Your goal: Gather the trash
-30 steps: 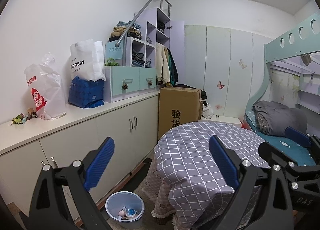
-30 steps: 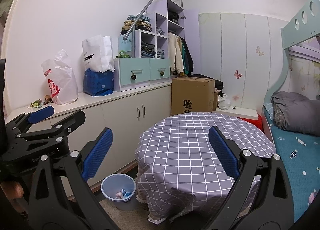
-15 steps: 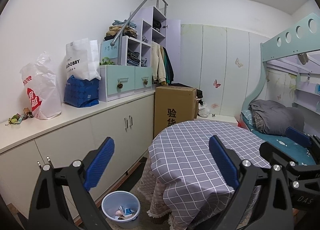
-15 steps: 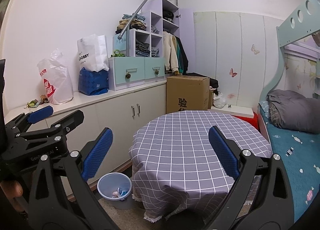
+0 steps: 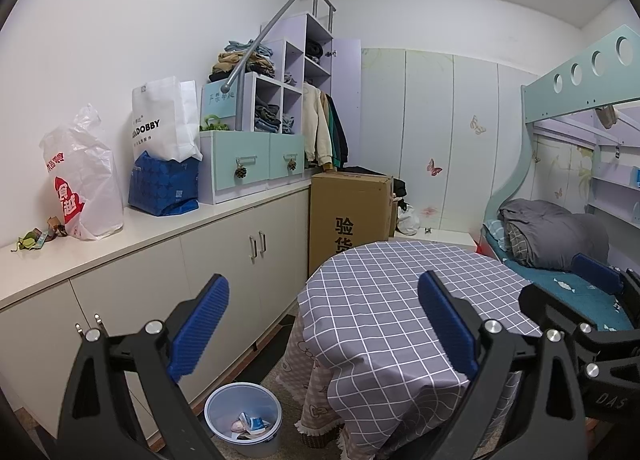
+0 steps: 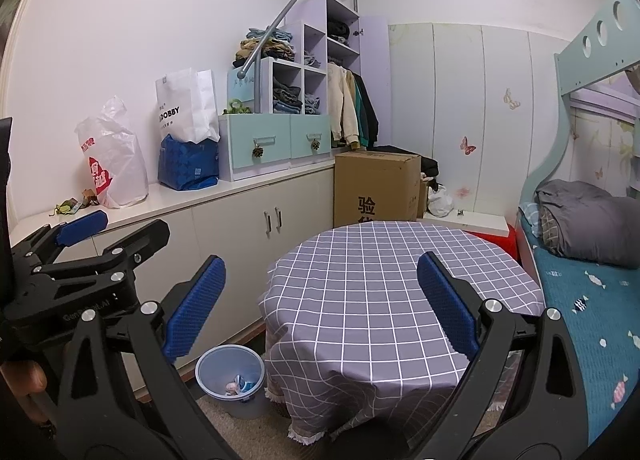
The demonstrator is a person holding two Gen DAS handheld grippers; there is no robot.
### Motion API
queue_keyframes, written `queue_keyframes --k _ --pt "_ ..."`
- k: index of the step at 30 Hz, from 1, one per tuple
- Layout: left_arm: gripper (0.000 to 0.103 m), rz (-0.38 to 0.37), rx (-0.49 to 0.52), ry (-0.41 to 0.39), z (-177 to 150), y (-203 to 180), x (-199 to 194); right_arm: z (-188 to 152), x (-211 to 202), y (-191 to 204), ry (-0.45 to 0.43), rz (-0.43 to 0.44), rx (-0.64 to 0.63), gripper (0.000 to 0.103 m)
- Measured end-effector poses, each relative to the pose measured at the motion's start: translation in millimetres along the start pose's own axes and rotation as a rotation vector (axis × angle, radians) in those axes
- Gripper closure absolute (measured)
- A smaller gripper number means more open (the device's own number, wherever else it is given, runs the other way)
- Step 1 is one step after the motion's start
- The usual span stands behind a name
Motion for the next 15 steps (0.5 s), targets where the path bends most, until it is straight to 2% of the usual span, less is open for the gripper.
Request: queue_keyframes --k 15 --pt "0.01 0.002 0.0 0.0 0.9 1.4 0.6 -1.6 1.6 3.7 0.004 0.005 -0.007 0.008"
Point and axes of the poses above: each gripper's, at about its wrist camera, not at the fingertips, and x roughly the way its jaws point, y to its left, z to its top, the point moved 4 cm from there along x, roughly the way its jaws point, and after that the axes turned 1 degree about -x, right-handed, at the moved point
